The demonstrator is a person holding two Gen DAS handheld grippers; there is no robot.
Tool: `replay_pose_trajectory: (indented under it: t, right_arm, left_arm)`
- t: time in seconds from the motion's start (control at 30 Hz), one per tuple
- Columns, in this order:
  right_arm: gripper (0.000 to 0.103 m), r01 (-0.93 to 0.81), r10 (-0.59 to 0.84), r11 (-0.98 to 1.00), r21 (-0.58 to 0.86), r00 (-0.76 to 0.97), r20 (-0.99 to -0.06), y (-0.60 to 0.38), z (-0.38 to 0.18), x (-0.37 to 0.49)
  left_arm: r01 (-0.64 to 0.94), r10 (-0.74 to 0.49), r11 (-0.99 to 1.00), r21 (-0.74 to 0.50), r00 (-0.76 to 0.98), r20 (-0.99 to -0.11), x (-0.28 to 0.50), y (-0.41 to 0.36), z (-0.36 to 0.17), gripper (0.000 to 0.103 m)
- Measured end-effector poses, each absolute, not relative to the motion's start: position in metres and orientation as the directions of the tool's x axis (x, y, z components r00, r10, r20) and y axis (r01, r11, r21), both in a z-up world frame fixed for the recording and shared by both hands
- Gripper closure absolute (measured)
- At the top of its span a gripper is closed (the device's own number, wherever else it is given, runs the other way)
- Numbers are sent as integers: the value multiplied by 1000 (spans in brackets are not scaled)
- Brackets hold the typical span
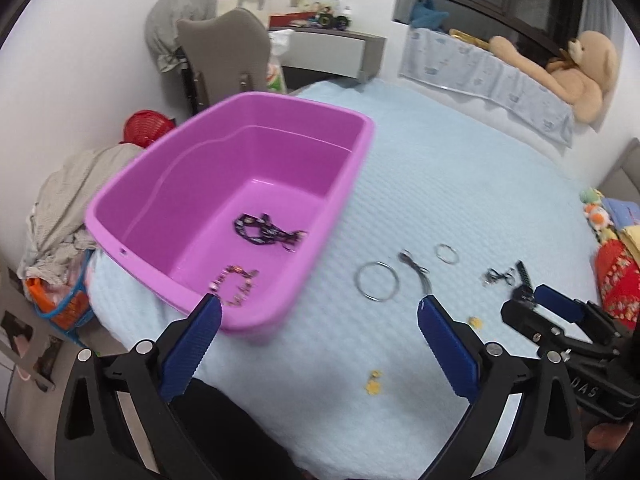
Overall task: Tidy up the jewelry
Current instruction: 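Open both tools to release the items and withdraw from the basin, then grasp the gold ring with the right tool while the left tool grasps the yellow flower charm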
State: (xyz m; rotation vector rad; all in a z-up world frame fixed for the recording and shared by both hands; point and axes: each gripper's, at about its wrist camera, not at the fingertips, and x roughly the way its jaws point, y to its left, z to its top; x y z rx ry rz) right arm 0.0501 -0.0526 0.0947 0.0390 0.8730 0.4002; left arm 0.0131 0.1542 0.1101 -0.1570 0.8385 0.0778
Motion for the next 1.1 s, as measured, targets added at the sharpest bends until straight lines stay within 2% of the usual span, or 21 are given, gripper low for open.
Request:
replay_pose_trajectory:
  t: [0.23, 0.43, 0.7, 1.1]
  right_arm:
    - [31, -269, 300, 949, 164, 606, -737, -90, 62, 18]
    - [31, -248, 272, 957, 152, 574, -772, -109, 21, 6]
    - [31, -257, 254, 959, 118, 599, -759, -117, -17, 12]
    - [31, -367, 287, 927, 70, 579, -763, -99, -61, 42]
  left_arm:
    - [-114, -47, 980, -164, 666, -744, -7, 126, 81, 6]
    - [-115, -61, 978, -173, 635, -770, -12, 102, 42, 6]
    - [-106, -1, 991, -86, 624, -782, -11, 82, -10, 6]
    - [-174, 45, 982, -72, 588, -807, 14, 87, -61, 6]
